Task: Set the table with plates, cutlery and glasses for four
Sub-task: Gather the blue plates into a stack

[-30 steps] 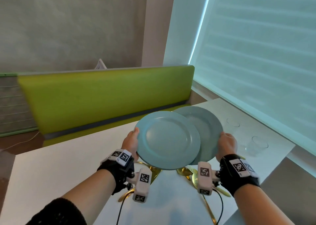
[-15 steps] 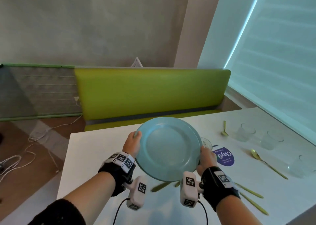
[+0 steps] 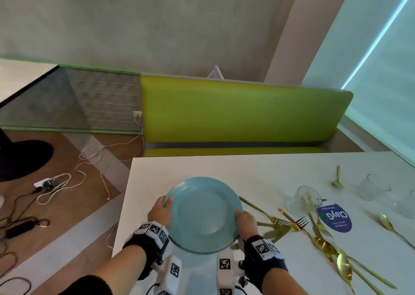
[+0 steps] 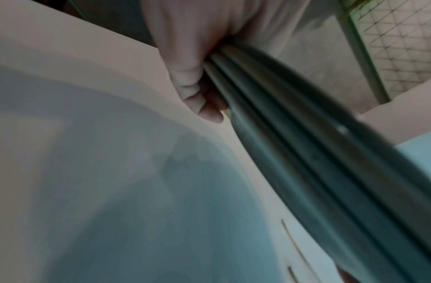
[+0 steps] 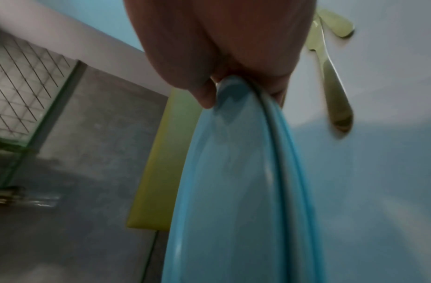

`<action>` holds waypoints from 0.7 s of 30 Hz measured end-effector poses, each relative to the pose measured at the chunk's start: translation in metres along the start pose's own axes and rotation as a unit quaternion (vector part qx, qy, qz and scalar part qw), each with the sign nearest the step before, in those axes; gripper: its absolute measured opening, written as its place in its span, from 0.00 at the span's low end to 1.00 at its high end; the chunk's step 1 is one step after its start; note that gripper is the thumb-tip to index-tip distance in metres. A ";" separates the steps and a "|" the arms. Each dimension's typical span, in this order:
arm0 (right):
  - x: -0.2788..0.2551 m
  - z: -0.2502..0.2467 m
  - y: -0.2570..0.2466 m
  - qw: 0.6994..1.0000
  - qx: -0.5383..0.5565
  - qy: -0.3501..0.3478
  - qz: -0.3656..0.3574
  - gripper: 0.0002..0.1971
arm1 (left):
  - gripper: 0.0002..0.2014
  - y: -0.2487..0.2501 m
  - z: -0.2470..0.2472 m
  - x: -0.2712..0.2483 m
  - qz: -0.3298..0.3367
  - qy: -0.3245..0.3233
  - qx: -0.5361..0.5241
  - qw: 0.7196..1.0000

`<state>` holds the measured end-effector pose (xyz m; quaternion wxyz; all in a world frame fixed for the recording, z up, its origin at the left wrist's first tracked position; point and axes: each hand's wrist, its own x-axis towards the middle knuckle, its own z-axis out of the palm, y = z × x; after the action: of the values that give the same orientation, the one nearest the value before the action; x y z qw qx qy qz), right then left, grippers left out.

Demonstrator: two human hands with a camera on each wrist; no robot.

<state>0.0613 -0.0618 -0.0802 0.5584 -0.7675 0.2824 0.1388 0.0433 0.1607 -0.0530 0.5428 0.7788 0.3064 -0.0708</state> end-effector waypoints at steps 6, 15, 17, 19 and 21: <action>0.023 0.024 0.028 0.998 -0.026 -0.061 0.007 0.10 | 0.21 -0.022 -0.007 0.010 -0.011 -0.001 0.039 0.999; 0.004 0.043 0.003 0.998 -0.015 -0.067 0.011 0.07 | 0.25 -0.033 -0.021 0.034 -0.035 -0.013 0.083 0.996; 0.010 0.047 0.003 0.997 -0.011 -0.074 0.019 0.09 | 0.26 -0.035 -0.025 0.041 -0.036 -0.018 0.099 0.994; 0.009 0.051 -0.006 0.997 -0.006 -0.078 0.021 0.09 | 0.26 -0.034 -0.028 0.047 -0.036 -0.022 0.113 0.993; 0.008 0.056 -0.015 0.996 0.005 -0.087 0.020 0.08 | 0.25 -0.033 -0.033 0.053 -0.037 -0.023 0.130 0.990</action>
<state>0.0825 -0.0084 -0.0920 0.5819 -0.7440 0.2489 0.2142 0.0607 0.2184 -0.0896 0.4404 0.8292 0.3107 -0.1482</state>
